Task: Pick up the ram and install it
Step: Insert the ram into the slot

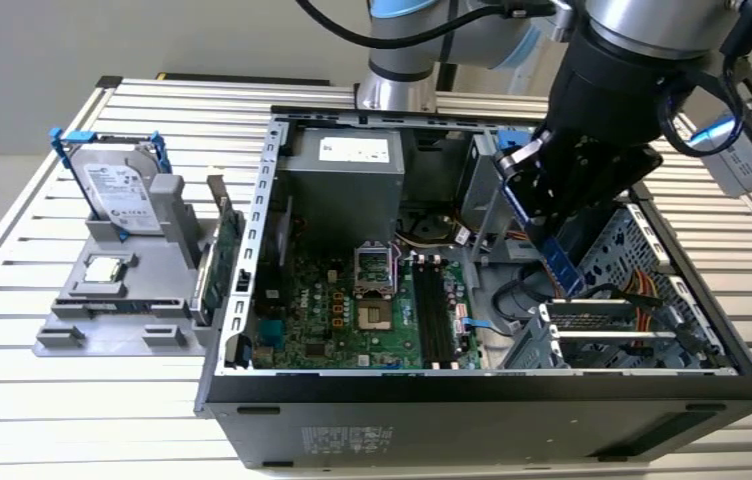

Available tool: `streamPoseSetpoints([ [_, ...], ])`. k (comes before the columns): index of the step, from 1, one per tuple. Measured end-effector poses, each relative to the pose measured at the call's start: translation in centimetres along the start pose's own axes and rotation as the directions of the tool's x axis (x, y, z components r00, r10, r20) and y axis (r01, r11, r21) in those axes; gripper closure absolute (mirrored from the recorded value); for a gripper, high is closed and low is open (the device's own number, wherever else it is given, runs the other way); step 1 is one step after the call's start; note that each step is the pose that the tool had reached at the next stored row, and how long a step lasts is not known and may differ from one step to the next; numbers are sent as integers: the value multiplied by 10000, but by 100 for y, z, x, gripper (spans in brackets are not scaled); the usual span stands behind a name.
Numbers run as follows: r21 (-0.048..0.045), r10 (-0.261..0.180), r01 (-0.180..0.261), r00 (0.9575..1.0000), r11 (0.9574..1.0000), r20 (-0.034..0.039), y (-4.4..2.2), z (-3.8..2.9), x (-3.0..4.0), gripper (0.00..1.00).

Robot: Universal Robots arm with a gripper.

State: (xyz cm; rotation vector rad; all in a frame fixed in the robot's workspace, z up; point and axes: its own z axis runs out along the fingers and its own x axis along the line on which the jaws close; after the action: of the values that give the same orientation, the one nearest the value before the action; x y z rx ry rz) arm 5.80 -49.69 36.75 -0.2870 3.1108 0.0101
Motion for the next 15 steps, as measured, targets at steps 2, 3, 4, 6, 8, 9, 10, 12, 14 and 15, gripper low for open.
streamPoseSetpoints([
  [2,0,26,-26,10000,10000,0,1,16,0,100],
  [3,2,41,-41,10000,10000,0,1,24,0,100],
  [4,5,71,-71,10000,10000,0,1,40,0,100],
  [6,9,96,-96,10000,10000,-1,2,56,0,100],
  [8,13,125,-125,9999,9999,-1,3,73,0,100],
  [9,16,140,-140,9999,9999,-2,3,80,0,100],
  [10,18,157,-157,9999,9999,-2,3,89,1,100],
  [12,23,195,-195,9998,9998,-3,5,104,1,100],
  [14,25,268,-268,9996,9996,-2,12,119,4,100],
  [15,28,312,-312,9995,9995,-2,14,127,5,100],
])
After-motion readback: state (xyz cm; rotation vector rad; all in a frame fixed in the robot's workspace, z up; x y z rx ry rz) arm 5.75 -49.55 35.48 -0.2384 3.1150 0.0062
